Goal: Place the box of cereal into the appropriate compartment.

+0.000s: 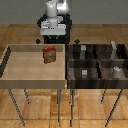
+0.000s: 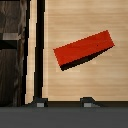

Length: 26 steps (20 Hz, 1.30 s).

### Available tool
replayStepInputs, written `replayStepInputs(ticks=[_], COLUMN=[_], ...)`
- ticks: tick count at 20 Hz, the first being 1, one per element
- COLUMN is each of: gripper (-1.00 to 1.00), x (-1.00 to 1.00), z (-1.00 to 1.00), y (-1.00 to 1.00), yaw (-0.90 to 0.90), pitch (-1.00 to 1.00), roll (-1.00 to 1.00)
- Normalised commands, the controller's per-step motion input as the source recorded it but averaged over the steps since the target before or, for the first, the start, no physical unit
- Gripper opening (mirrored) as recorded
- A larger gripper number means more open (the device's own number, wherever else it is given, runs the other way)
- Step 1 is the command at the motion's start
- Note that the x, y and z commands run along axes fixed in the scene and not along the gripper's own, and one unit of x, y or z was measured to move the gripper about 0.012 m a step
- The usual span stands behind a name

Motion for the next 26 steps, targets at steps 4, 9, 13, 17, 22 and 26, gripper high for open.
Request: replayStepInputs(ticks=[4,9,13,17,22,26], gripper=[1.0,1.0,1.0,1.0,1.0,1.0], x=[0.0,0.0,0.0,0.5,0.6,0.0], z=[0.0,0.0,0.0,0.0,0.0,0.0], y=[0.0,0.0,0.0,0.0,0.0,0.0], yaw=[0.0,0.0,0.0,0.0,0.0,0.0], pitch=[0.0,0.0,0.0,0.0,0.0,0.0], roll=[0.0,0.0,0.0,0.0,0.0,0.0])
